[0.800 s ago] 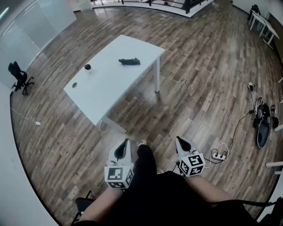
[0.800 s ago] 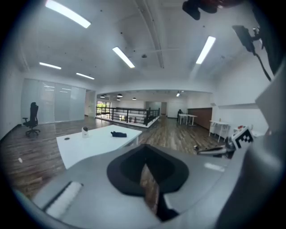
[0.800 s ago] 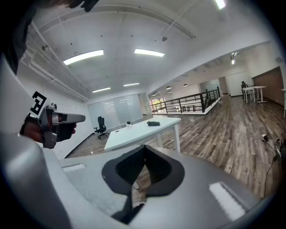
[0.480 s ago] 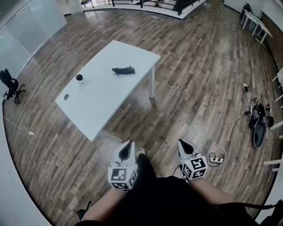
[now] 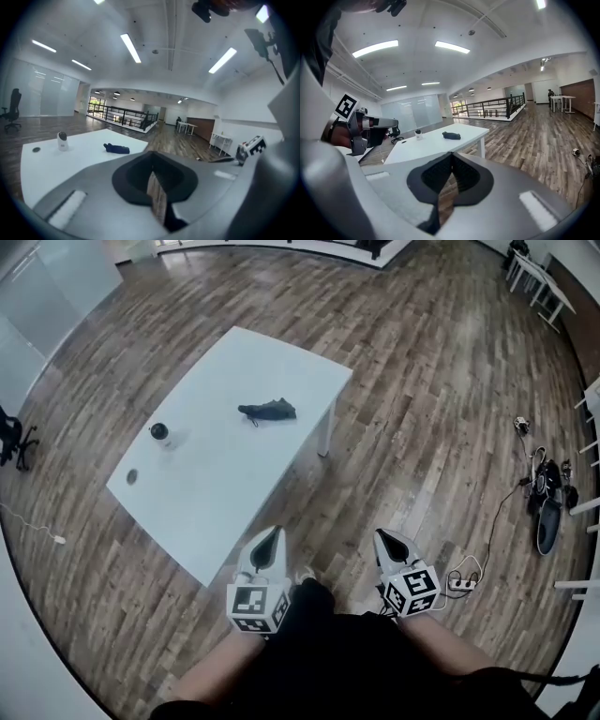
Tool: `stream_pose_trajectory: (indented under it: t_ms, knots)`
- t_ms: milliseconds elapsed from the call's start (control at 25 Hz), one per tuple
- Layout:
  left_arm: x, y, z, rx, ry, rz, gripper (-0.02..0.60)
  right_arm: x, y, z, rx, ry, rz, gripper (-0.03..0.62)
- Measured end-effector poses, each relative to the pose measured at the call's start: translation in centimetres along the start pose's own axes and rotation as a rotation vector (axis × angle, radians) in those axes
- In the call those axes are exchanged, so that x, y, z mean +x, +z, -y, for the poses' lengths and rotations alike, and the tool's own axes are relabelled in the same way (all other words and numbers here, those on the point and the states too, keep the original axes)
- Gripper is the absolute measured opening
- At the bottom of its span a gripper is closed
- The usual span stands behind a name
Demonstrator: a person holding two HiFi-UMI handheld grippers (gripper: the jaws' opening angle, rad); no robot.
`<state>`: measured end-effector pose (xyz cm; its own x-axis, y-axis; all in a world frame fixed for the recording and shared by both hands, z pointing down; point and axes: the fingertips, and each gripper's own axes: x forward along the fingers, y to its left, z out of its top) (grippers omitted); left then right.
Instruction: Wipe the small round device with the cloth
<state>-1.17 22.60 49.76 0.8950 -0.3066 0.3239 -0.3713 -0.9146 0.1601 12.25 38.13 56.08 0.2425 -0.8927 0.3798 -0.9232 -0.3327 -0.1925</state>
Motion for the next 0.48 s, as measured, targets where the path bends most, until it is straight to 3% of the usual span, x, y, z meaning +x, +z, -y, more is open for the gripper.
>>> stream_pose_trajectory:
  t_ms: [280,480]
  knots:
    - [5.1,5.4,-4.5,0.040,-0.027,0.048,0.008,6.3,5.4,0.3,0.008,-0.017,0.059,0.002]
    - [6.1,4.7,-6.4,-0.001,-0.008,0.062,0.008,7.6,5.6,0.3,-0.036,-0.009,0.023,0.002]
